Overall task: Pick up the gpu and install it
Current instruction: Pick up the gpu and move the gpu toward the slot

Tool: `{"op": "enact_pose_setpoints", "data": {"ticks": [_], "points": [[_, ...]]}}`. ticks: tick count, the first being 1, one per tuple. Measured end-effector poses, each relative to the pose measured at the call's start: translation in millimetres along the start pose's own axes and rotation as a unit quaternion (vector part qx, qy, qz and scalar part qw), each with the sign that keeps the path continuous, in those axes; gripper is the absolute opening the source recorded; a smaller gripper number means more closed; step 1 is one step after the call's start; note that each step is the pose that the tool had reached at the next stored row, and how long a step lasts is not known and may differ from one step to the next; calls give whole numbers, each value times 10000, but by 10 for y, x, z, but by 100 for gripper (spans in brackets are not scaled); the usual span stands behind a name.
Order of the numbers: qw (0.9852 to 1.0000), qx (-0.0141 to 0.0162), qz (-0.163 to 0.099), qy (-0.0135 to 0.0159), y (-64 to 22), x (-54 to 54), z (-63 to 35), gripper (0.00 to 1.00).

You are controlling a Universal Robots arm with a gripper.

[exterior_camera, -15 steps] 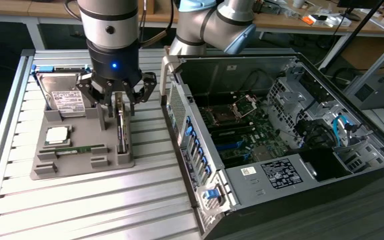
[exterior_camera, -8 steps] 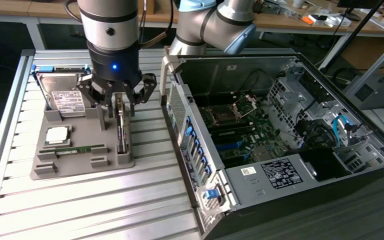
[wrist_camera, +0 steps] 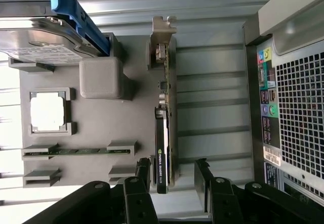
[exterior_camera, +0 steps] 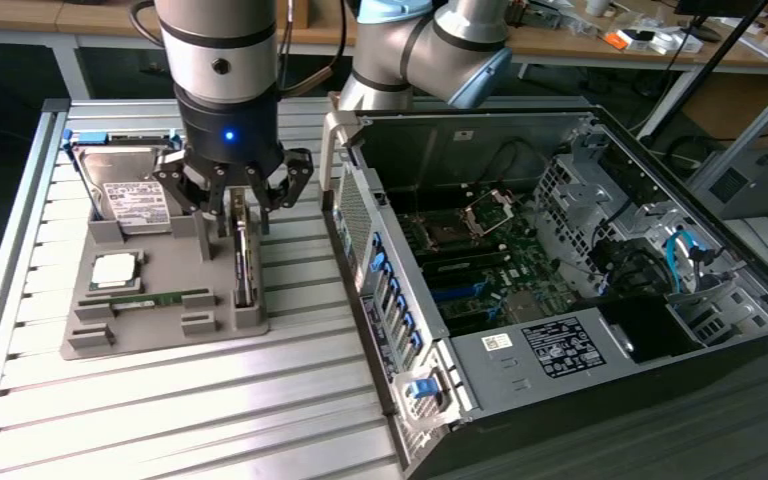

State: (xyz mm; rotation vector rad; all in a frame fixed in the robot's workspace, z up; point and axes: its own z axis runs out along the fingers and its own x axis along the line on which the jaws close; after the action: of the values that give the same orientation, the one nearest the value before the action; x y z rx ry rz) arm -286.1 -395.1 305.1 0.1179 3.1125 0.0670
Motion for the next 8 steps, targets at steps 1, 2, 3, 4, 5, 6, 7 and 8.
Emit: {"op": "enact_pose_setpoints", "data": {"ticks": [1, 2, 3, 4, 5, 6, 7, 8], "points": [[10000, 0, 0, 0, 0, 0, 3, 48], [10000, 1, 0, 0, 0, 0, 5, 48], [10000, 1, 0, 0, 0, 0, 9, 48], [10000, 1, 0, 0, 0, 0, 12, 48], [10000, 1, 0, 0, -1, 0, 16, 48], [10000, 1, 0, 0, -1, 0, 18, 48], [10000, 2, 0, 0, -1, 0, 23, 48], [10000, 3, 0, 0, -1, 1, 28, 48]]}}
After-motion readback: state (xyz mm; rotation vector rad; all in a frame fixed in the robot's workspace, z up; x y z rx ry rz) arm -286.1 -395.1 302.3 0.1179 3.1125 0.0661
